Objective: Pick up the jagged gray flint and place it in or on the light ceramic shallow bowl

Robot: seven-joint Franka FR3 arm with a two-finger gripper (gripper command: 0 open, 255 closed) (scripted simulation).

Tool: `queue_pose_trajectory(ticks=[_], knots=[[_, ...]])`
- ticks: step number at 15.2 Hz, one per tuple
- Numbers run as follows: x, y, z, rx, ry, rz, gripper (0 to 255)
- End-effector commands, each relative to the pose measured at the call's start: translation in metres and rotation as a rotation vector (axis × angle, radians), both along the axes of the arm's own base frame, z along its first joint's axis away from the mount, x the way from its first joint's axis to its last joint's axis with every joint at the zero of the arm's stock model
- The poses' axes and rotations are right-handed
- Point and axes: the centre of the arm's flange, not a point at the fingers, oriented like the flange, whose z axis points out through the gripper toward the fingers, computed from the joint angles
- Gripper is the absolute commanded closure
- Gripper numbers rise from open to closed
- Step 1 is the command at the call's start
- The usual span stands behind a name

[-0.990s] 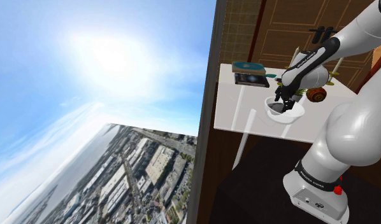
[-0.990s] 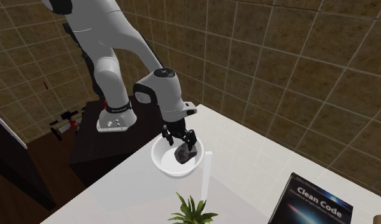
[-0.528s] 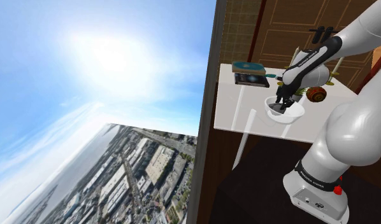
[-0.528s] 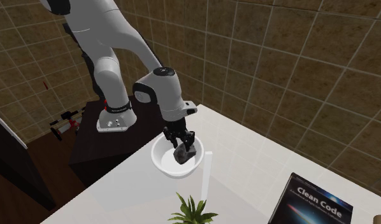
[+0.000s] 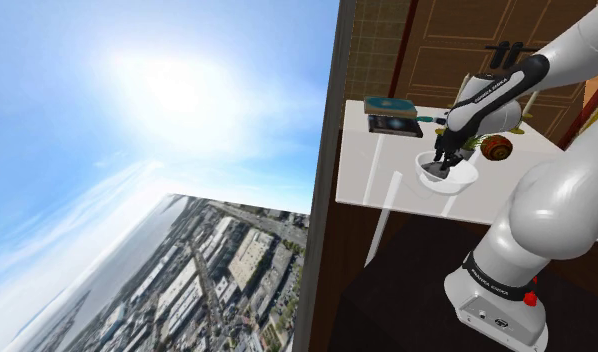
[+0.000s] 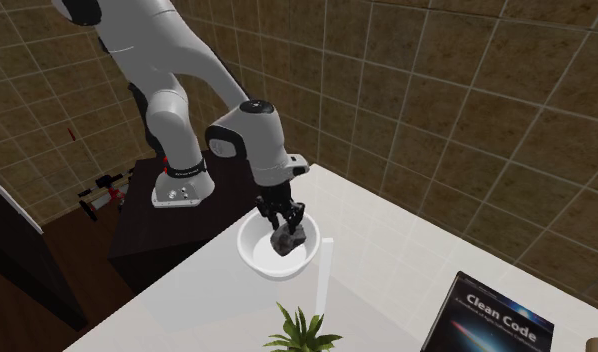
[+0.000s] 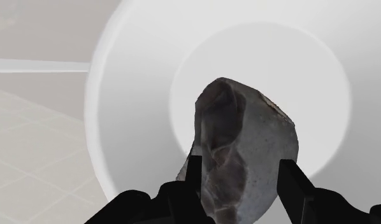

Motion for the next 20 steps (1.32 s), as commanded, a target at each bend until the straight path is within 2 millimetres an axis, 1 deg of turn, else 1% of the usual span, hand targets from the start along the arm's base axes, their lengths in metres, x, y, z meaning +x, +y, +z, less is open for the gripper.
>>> queue_pose_trajectory(ticks=[1,20], knots=[[0.000,0.000,0.009,0.001,0.003,0.001,255],[0.000,0.000,0.109,0.001,0.003,0.001,255]])
